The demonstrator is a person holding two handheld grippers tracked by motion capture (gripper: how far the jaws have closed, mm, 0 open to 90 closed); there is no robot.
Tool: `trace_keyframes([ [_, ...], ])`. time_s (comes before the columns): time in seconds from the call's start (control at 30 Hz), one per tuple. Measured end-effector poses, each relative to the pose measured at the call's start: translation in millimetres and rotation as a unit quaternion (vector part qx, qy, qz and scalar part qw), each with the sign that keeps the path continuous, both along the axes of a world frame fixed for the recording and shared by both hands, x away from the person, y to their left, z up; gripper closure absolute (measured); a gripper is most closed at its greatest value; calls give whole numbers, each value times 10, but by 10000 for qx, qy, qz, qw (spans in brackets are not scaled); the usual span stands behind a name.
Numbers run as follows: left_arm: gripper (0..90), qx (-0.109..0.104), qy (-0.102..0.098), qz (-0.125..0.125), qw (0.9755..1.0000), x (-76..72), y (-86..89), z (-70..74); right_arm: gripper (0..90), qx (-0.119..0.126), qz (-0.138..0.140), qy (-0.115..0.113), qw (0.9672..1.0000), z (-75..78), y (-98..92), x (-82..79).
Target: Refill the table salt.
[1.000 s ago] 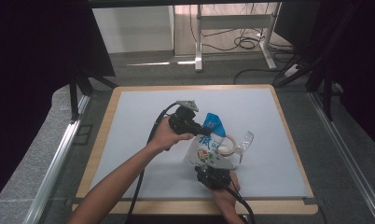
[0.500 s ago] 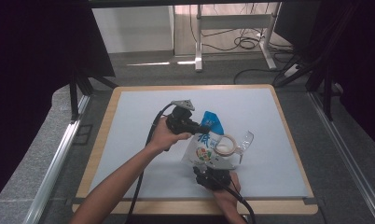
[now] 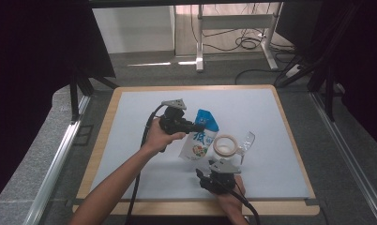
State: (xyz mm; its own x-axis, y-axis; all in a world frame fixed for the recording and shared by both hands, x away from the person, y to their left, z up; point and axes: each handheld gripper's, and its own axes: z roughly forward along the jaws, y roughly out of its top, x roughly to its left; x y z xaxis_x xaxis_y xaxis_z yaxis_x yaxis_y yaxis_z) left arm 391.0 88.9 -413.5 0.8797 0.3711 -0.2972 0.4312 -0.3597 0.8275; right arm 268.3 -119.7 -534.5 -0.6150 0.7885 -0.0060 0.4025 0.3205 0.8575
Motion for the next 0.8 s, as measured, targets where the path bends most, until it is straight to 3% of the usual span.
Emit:
trace_keyframes([
  [0.2, 896, -156, -17, 124, 9998, -34, 144, -2, 404, 194, -91, -30, 9998, 13, -235, -78],
  [0.37, 896, -219, -13, 318, 9993, -40, 284, -42, 411, 287, 27, 19, 9996, 0, -343, -102],
  [0.8, 896, -381, -59, 802, 9960, -49, 671, -126, 615, 446, 299, 66, 9985, 1, -407, -112],
])
